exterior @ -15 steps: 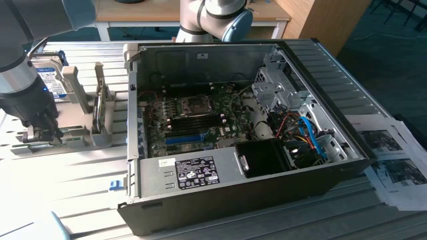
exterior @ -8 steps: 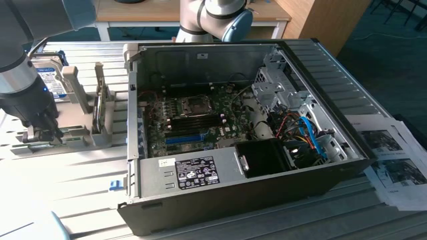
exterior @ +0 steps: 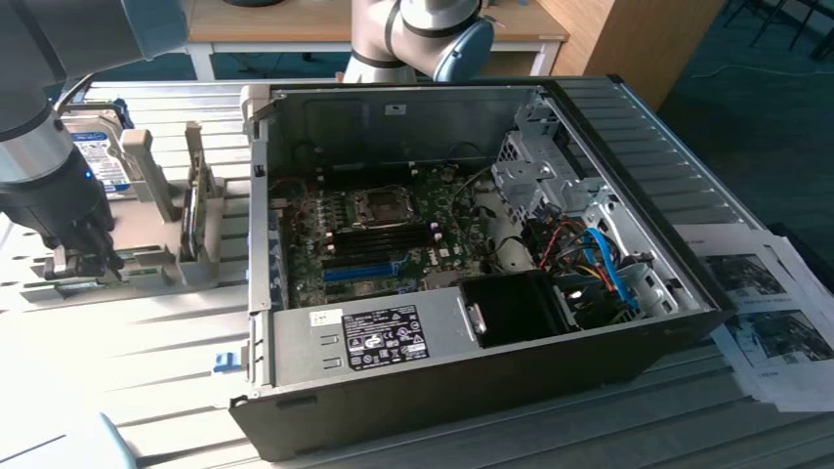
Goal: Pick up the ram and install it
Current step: 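Pick up the ram and move it above insertion slot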
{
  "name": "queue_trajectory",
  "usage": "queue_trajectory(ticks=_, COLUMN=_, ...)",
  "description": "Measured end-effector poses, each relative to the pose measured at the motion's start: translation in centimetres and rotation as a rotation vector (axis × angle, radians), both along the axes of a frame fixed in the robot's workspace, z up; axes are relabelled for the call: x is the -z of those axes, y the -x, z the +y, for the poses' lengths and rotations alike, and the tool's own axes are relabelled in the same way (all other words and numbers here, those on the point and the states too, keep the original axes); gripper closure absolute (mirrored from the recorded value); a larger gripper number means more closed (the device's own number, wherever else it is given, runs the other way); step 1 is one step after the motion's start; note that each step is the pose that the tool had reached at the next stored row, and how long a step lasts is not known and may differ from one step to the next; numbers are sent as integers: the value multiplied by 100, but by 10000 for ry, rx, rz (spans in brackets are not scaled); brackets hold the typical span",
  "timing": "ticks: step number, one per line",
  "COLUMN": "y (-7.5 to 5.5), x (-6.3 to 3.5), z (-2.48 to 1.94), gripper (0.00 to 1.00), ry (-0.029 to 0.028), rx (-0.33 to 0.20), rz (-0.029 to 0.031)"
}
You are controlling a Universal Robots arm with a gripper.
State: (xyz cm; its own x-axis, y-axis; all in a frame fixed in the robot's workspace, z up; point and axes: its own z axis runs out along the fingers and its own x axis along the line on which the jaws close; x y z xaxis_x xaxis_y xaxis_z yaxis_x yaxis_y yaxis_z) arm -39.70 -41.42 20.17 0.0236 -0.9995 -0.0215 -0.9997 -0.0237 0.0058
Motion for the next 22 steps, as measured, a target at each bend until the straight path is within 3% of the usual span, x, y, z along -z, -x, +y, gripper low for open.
queue_trajectory(ticks=22, y=0, x=0, z=11, gripper=77, ry=0, rx=0, rz=0)
